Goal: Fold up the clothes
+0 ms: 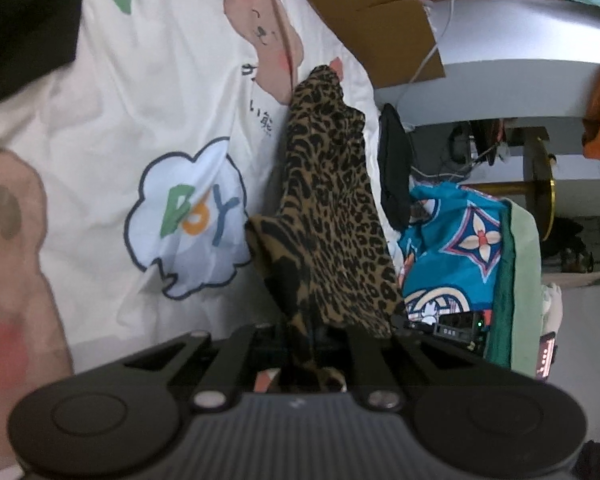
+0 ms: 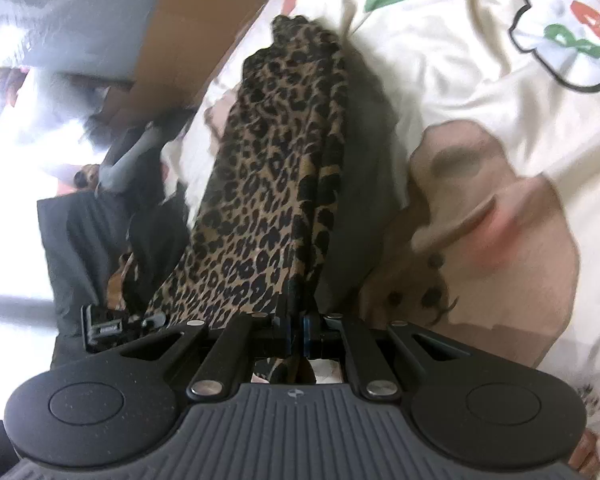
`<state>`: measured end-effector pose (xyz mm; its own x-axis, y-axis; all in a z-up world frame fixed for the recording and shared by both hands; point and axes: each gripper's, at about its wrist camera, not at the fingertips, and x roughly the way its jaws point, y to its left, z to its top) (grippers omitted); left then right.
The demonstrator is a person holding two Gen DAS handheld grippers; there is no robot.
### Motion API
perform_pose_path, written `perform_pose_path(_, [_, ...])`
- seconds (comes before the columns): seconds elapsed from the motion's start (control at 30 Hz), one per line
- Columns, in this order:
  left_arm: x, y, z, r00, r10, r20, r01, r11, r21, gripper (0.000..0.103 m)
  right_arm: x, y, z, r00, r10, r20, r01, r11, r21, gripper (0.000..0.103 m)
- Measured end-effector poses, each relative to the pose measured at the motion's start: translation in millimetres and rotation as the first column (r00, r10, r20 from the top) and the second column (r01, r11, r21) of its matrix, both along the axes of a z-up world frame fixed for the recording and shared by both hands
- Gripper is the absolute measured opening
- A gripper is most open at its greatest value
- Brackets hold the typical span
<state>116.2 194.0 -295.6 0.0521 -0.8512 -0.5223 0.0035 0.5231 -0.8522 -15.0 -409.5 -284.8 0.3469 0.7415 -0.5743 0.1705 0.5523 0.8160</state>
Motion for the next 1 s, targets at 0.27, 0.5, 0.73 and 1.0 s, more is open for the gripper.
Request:
perform_pose_path(0.27, [-18.9,22.3,6.3,0.997,-0.052,-0.063,0.049,0.998,-0.048,0.006,-24.2,19.8,7.6,0.991,0.126,-0.037,-0.124,0.991,0.057,0.003])
perform_pose_path(0.5, [-13.2,22.2,-2.2,0.997,0.007,-0.071,-0.009,1.000,-0.029,0.006,-28.5,23.7,2.2,0.992,0.114,-0.056,-0.110,0.991,0.080,0.003])
perform_pose_path(0.73, [5.3,19.6,-4.6,0.991,0.125,-0.046,-0.130,0.985,-0.112,0.006,-14.1,10.3,2.6,0.999,-0.022,-0.031,0.026,0.992,0.123,0.003])
perform_pose_path(1.0, [38.4,7.1,-6.4,0.978,0.208,-0.015,-0.208,0.965,-0.162,0.007,10.8,1.3,6.2,0.993,-0.121,0.012,0.119,0.985,0.124,0.004])
